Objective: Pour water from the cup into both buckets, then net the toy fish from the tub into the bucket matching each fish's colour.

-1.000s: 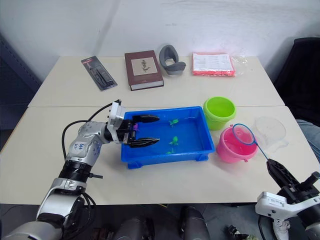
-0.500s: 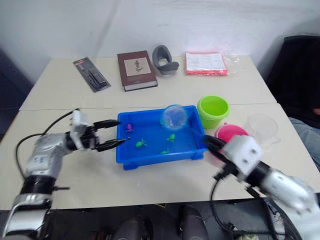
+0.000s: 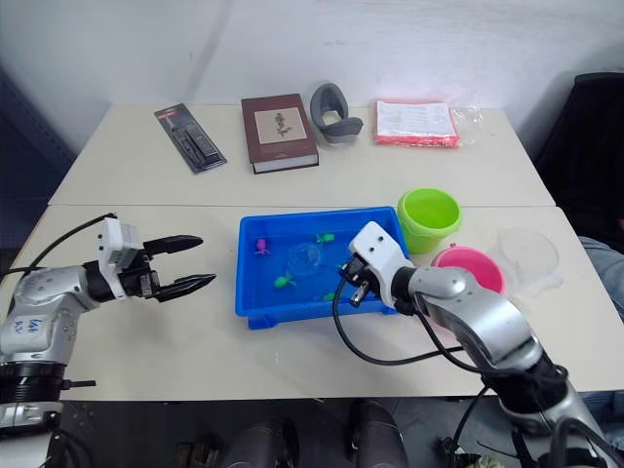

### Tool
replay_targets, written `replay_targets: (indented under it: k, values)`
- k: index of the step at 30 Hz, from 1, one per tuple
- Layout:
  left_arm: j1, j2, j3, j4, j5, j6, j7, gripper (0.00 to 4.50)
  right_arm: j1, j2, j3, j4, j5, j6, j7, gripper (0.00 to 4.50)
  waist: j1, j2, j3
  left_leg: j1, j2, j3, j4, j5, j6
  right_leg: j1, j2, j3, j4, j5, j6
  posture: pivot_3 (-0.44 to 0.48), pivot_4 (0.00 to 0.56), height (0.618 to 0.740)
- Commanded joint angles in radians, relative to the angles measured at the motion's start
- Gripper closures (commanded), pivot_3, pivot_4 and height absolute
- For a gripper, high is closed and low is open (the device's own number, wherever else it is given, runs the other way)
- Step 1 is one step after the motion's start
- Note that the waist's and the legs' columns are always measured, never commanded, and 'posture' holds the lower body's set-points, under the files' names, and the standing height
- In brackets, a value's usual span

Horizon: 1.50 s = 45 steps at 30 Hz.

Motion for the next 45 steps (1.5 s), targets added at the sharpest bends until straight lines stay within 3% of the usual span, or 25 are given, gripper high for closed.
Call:
replay_targets:
  k: [1,12,19,31,45]
  values:
    - [-0.027,0.041,-0.005,-0.054,0.006,0.02,-0.002,0.04,-0.073,0.045,0.029,0.076,-0.06,-0.022,0.021,4.5,-0.004,0.0,0.0,0.0,0.0,0.0,0.0,0.0,0.0,0.0,0.0,0.0,0.0,0.0,0.0,0.0,0.15,0.74]
    - [-0.116,0.114,-0.097,-0.014,0.086,0.006,-0.052,0.04,-0.21,0.216,0.142,0.285,-0.193,-0.105,0.107,4.5,-0.02,0.001,0.0,0.0,0.002,0.001,-0.001,0.001,-0.001,0.0,0.005,-0.001,-0.001,0.0,0.0,0.0,0.15,0.74]
    - [-0.128,0.114,-0.111,0.025,0.108,-0.001,-0.063,0.04,-0.228,0.31,0.124,0.315,-0.228,-0.172,0.123,4.5,-0.031,0.001,0.001,0.0,0.003,0.001,-0.001,0.001,-0.002,-0.001,0.007,-0.001,-0.001,0.0,0.0,0.0,0.15,0.74]
    - [-0.12,0.076,-0.124,0.085,0.105,-0.023,-0.083,0.04,-0.022,0.209,-0.029,-0.015,-0.166,-0.125,0.149,4.5,-0.025,0.001,0.001,0.0,0.003,0.001,-0.001,0.001,-0.002,-0.001,0.007,0.0,-0.001,0.0,0.0,0.0,0.15,0.74]
    - [-0.172,-0.065,-0.118,0.105,0.006,-0.06,-0.169,0.04,0.322,0.05,-0.372,-0.346,-0.016,-0.116,0.159,4.5,-0.022,0.001,0.001,0.0,0.003,0.0,-0.001,0.001,-0.002,-0.001,0.007,0.0,-0.001,0.0,0.0,0.0,0.15,0.74]
